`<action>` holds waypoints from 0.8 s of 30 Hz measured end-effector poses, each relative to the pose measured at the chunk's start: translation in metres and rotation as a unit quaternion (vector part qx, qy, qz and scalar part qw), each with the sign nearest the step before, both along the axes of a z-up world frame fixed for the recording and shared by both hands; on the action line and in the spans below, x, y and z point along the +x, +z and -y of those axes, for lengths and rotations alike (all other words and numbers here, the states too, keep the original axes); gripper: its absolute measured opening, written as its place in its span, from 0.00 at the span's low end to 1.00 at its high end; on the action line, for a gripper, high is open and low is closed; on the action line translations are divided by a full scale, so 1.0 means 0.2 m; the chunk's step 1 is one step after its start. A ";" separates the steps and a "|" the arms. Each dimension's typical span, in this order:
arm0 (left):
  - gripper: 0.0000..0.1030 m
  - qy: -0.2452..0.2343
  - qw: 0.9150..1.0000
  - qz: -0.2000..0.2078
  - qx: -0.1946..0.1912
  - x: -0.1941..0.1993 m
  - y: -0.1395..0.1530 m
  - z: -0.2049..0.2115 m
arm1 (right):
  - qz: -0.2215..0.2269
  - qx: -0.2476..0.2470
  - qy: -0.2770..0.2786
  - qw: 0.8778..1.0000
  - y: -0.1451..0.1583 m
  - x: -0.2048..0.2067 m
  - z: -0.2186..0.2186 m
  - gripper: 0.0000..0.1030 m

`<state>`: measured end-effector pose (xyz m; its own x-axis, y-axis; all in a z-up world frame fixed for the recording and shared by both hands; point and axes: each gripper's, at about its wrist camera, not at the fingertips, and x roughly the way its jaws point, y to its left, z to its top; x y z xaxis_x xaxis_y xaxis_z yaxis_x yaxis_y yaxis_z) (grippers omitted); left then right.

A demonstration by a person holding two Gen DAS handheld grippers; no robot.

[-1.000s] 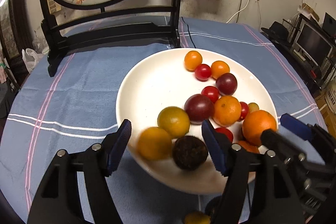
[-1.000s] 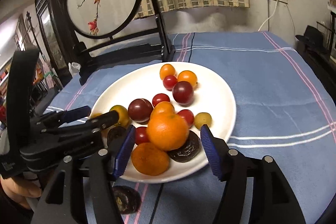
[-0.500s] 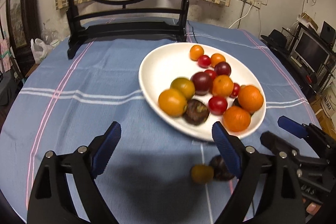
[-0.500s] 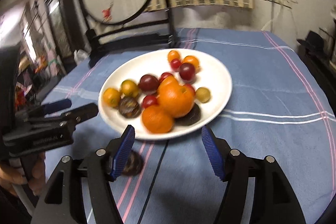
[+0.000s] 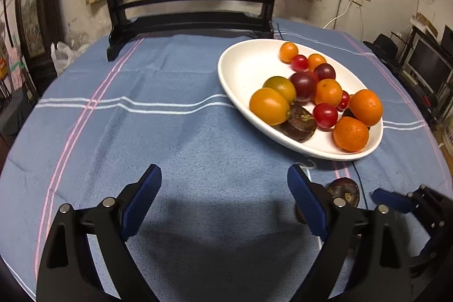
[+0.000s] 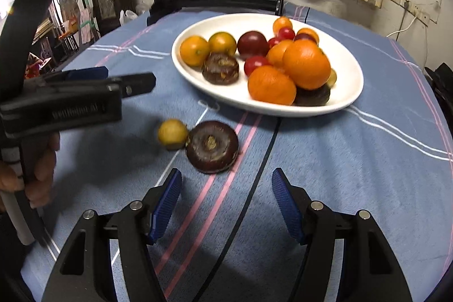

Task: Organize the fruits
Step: 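Grasp the last brown passion fruit with the right tool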

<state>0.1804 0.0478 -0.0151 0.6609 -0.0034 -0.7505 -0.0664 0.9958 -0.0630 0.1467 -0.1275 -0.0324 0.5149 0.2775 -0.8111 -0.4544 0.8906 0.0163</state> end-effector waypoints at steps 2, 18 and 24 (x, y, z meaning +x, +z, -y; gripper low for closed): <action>0.86 0.003 1.000 -0.004 -0.012 0.00 0.00 -0.02 | 0.000 -0.012 0.000 1.000 -0.02 0.00 -0.02 0.65; 0.89 -0.014 0.999 -0.024 -0.026 0.01 -0.02 0.00 | 0.030 -0.023 0.017 0.999 0.00 0.04 -0.12 0.42; 0.89 -0.034 0.999 -0.022 -0.015 -0.01 -0.02 0.05 | 0.013 0.001 -0.027 1.000 0.02 0.09 0.02 0.42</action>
